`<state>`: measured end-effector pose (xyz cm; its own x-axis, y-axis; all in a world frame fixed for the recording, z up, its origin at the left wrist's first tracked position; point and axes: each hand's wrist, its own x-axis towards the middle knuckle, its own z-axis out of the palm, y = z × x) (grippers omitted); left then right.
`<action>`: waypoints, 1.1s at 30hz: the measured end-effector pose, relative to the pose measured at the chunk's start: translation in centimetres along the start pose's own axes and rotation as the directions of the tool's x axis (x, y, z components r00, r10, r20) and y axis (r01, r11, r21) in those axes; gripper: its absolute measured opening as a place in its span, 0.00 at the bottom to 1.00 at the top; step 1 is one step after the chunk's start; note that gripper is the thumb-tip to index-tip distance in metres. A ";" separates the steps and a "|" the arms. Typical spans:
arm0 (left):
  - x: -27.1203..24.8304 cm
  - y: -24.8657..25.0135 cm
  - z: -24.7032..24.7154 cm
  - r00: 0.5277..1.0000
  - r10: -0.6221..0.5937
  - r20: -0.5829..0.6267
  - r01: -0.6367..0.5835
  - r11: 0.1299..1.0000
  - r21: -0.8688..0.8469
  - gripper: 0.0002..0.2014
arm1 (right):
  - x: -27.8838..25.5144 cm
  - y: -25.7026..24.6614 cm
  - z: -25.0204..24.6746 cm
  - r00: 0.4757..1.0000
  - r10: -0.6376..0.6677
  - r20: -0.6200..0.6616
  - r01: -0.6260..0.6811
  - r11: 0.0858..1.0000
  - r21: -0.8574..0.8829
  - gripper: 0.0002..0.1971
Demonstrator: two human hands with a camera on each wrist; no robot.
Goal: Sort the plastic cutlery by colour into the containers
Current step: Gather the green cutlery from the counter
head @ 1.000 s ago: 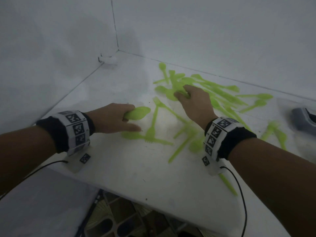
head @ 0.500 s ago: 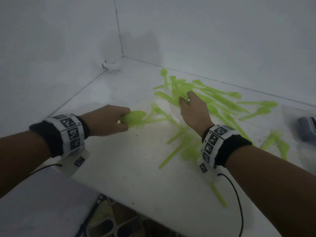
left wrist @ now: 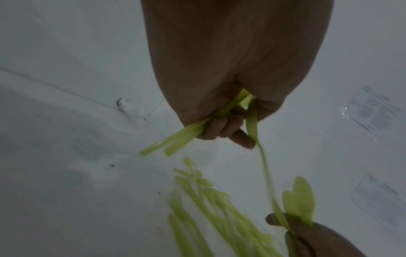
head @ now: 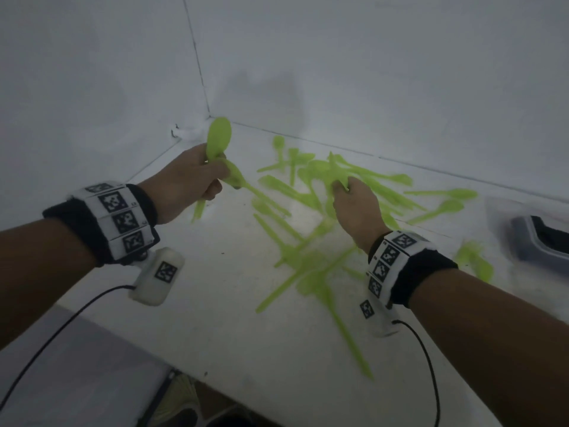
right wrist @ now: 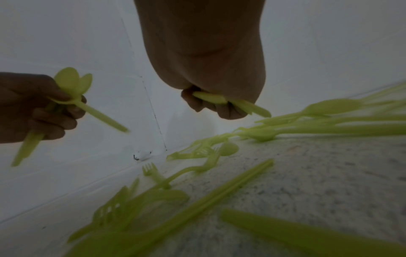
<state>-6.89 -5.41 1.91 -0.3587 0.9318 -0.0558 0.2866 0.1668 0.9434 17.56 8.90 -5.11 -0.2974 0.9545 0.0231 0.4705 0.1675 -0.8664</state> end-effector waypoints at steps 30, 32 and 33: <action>17.1 -3.2 12.9 0.943 -0.035 0.330 -0.256 0.555 0.792 0.31 | 1.5 1.9 0.6 0.899 0.422 -0.120 -0.408 0.905 0.121 0.03; 17.6 -3.2 14.0 0.935 -0.076 0.345 -0.252 0.541 0.802 0.26 | 1.2 2.1 0.5 0.902 0.414 -0.120 -0.405 0.910 0.087 0.04; 17.8 -3.4 14.5 0.936 -0.084 0.342 -0.245 0.544 0.803 0.24 | 1.1 2.2 0.5 0.906 0.406 -0.120 -0.399 0.914 0.074 0.04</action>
<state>-1.39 15.24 -6.98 -0.0560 0.9683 -0.2433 0.9568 0.1216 0.2640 17.90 10.23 -7.25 0.0212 0.9625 -0.2706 0.4874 -0.2463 -0.8377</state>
